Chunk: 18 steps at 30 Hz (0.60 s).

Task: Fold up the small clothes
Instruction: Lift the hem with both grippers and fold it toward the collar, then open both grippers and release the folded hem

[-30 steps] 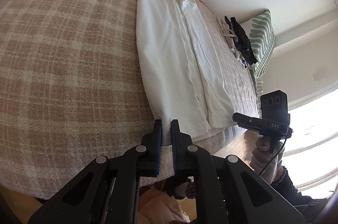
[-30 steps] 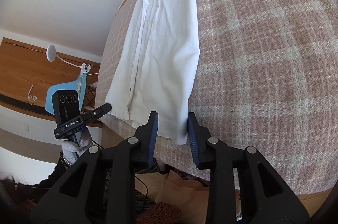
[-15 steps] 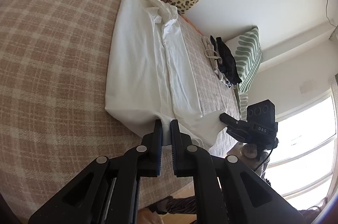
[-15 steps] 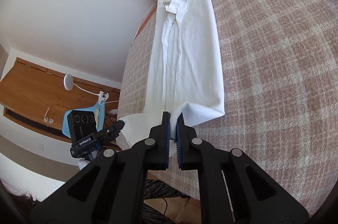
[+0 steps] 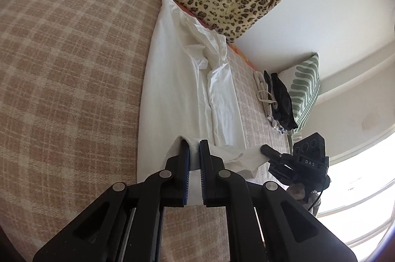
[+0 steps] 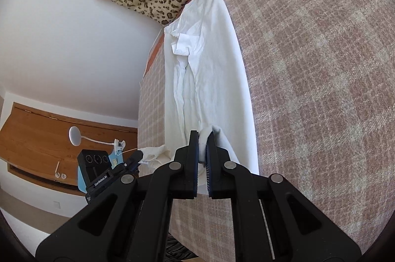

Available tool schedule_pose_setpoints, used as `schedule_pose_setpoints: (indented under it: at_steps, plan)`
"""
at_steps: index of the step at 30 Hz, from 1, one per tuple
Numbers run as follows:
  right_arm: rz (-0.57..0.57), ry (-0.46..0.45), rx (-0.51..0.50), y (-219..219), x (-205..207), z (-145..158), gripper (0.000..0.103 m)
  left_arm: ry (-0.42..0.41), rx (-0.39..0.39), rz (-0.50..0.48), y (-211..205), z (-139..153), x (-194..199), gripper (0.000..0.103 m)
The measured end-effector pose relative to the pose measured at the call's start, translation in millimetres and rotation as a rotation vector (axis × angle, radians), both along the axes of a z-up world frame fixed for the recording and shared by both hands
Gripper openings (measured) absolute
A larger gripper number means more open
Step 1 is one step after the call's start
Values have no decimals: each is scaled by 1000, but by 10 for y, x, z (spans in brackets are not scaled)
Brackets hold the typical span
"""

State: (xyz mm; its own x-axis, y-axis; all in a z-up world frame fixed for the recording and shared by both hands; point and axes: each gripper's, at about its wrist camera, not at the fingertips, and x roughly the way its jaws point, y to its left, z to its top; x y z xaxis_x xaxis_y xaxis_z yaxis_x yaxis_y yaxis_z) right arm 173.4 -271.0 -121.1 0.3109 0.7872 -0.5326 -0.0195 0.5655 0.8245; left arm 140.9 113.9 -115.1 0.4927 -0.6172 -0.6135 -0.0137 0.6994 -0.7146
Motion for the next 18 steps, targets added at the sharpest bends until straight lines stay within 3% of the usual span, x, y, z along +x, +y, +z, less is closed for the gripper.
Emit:
schedule_pose_setpoints:
  at_steps: [12,13,16,18]
  plan:
    - [-37,102,-33,12,175,-270,8,69,6,13,35,-208,204,9]
    - [-35,114,-23,2,179,-277,13,74,-7,23,53,-210,201,10]
    - [-54,82,-5,-70,154,-180,51,57,-35,34,95,-161,191,24]
    - [-73,22,-39,-122,129,-35,57,23,-14,43,114,-68,177,31]
